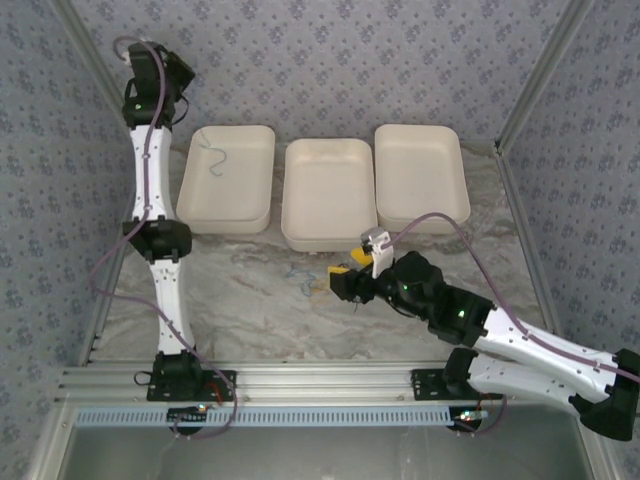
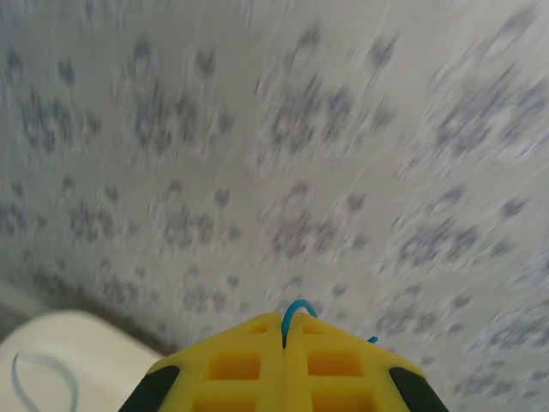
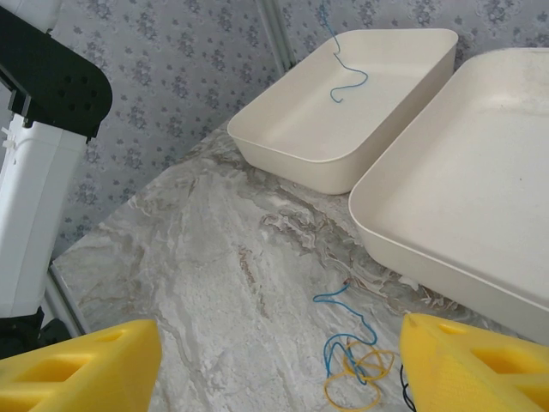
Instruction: Untangle the cables
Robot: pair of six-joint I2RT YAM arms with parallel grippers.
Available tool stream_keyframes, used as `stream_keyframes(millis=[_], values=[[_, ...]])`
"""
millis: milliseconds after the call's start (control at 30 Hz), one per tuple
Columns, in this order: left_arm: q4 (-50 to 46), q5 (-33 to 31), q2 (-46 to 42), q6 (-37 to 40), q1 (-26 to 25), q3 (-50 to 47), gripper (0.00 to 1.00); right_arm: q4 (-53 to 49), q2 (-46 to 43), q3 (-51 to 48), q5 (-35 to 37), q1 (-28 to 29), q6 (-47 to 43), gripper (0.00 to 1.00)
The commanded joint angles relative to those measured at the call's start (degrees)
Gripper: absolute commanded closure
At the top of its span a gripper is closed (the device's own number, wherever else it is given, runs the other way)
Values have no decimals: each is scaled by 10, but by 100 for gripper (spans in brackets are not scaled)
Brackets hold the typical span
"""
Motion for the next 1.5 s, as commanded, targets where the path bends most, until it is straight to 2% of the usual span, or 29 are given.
stream_keyframes(millis=[0, 200, 333, 400, 500, 667, 767, 800, 833, 933, 1000, 1267, 1467], values=[[-109, 41, -1, 23, -20, 3, 100, -15, -10, -8, 11, -6, 9, 24], [-234, -11, -9, 73, -64, -19, 100, -10, -11, -8, 5, -15, 12, 24], [-267, -62, -49, 74, -81, -107, 100, -11, -14, -8, 0, -15, 13, 24], [-235, -85, -99, 79, -90, -210, 100, -14, -16, -8, 1, -16, 13, 24], [-118, -93, -194, 78, -100, -427, 100, -15, -19, -10, 2, -18, 12, 24], [-38, -96, -283, 53, -100, -636, 100, -20, -19, -6, 0, -22, 12, 24], [-6, -81, -314, 40, -100, -715, 100, -17, -17, -6, -2, -24, 11, 24], [-5, -82, -319, 37, -100, -728, 99, -15, -16, -5, -3, -25, 12, 24], [-4, -82, -322, 37, -100, -737, 93, -13, -14, -6, -4, -25, 12, 24], [-9, -96, -323, 42, -100, -746, 64, -9, -11, -5, -10, -25, 18, 24], [-22, -106, -321, 45, -97, -742, 53, -10, -13, -5, -10, -24, 21, 24], [-43, -183, -349, 60, -83, -747, 46, -26, -27, -9, 3, -20, 26, 24], [-9, -176, -409, 66, -97, -786, 42, -64, -8, 7, 43, -17, 31, 26]])
